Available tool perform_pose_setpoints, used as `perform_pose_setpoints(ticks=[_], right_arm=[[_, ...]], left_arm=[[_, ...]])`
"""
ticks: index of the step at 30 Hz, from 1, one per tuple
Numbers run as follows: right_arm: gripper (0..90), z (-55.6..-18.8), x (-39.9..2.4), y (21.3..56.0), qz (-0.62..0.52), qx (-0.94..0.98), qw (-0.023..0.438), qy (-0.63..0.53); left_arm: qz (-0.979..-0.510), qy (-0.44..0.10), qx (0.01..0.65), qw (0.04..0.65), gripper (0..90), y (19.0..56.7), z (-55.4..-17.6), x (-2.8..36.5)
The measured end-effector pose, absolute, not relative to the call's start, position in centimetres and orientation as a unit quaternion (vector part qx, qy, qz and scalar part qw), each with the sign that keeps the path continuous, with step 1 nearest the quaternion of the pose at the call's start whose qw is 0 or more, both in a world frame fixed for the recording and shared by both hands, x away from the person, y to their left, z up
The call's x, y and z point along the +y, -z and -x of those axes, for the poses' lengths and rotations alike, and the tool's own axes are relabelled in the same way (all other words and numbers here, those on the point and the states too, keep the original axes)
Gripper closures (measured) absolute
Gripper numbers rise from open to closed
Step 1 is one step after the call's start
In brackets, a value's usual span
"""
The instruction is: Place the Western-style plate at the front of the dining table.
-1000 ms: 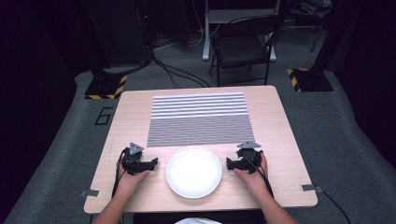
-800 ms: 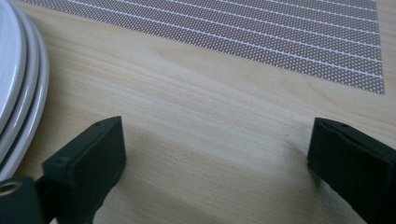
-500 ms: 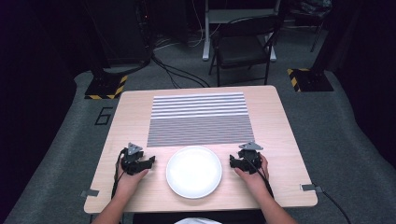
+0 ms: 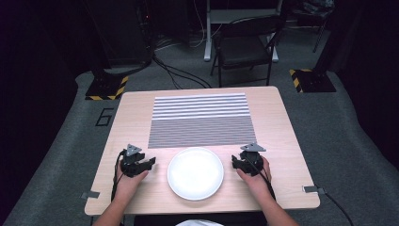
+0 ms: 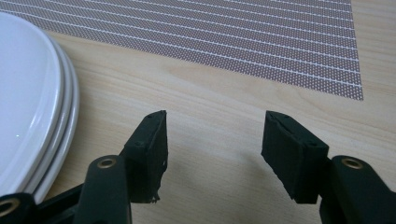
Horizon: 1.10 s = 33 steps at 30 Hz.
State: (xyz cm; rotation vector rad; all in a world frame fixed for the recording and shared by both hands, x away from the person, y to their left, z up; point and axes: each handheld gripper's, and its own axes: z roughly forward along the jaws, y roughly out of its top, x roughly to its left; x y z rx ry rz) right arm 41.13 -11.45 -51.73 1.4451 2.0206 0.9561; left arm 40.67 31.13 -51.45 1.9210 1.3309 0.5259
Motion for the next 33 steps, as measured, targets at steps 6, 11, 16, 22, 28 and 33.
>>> perform_pose_setpoints(ticks=[6, 11, 16, 22, 28, 33], right_arm=[[44.3, -40.9, -11.4, 51.5, -0.532, 0.737, 0.224, -0.352], [46.5, -40.4, -11.2, 51.2, -0.526, 0.74, 0.222, -0.356], [47.2, -40.1, -10.9, 51.0, -0.524, 0.739, 0.225, -0.358], [48.9, -39.9, -10.8, 50.8, -0.52, 0.741, 0.225, -0.361], [48.5, -39.4, -10.5, 50.4, -0.518, 0.739, 0.215, -0.373], [48.0, -38.8, -10.2, 49.9, -0.522, 0.731, 0.205, -0.388]], left_arm=[[-0.746, -0.204, 0.516, 0.368, 43.3, 51.3, -40.5, 30.9], [-0.743, -0.202, 0.517, 0.374, 43.0, 51.0, -40.3, 30.9], [-0.744, -0.197, 0.518, 0.372, 43.1, 51.0, -40.3, 30.7], [-0.742, -0.188, 0.523, 0.375, 44.3, 50.9, -40.2, 30.6], [-0.741, -0.171, 0.523, 0.385, 46.8, 50.5, -39.8, 30.3], [-0.739, -0.169, 0.523, 0.39, 47.7, 50.2, -39.6, 30.0]])
